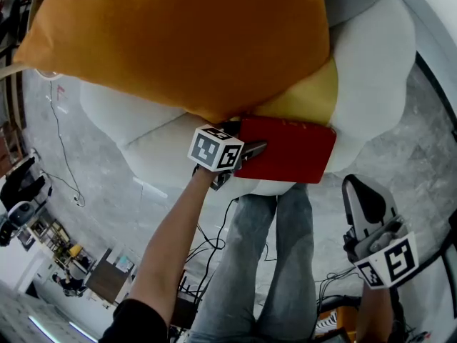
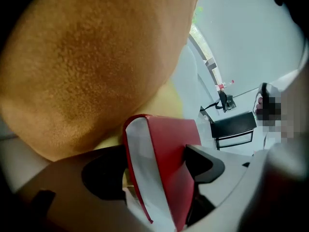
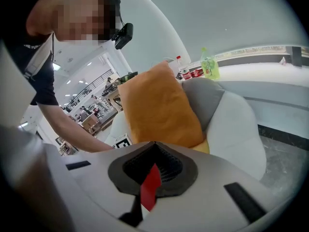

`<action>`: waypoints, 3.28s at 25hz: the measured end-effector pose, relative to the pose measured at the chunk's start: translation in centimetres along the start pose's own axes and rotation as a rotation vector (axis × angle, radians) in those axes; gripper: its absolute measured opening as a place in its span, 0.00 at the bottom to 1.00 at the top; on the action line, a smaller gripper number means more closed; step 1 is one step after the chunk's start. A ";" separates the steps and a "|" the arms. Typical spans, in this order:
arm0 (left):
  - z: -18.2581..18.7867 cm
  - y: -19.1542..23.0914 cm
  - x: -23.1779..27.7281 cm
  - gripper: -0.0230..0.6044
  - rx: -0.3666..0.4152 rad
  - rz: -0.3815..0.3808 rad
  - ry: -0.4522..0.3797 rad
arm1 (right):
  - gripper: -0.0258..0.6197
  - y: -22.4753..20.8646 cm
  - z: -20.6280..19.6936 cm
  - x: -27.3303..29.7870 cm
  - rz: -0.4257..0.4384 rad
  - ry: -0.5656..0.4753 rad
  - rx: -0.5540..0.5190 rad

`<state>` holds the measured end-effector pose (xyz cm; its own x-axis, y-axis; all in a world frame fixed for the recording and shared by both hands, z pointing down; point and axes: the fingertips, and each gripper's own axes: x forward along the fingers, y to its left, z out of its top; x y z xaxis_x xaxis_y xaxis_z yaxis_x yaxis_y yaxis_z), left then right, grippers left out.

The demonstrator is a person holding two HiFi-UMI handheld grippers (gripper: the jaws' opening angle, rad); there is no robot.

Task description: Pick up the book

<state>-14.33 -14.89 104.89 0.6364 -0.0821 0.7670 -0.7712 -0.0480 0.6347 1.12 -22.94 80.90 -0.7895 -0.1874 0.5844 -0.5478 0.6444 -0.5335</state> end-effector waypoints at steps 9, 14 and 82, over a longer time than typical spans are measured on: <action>0.5 -4.8 -4.3 0.50 0.035 -0.025 -0.023 | 0.06 1.6 3.4 -2.0 0.008 -0.048 -0.012; 2.6 -9.4 -6.0 0.46 0.127 -0.039 -0.053 | 0.06 2.9 5.7 -3.3 0.010 -0.078 -0.033; 9.6 -25.1 -26.4 0.42 0.281 0.214 -0.353 | 0.06 11.9 22.1 -19.6 -0.090 -0.345 -0.217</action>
<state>-11.89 -21.06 67.76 0.4567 -0.4494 0.7677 -0.8892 -0.2556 0.3794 3.93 -27.93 49.61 -0.8076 -0.4639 0.3640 -0.5772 0.7484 -0.3267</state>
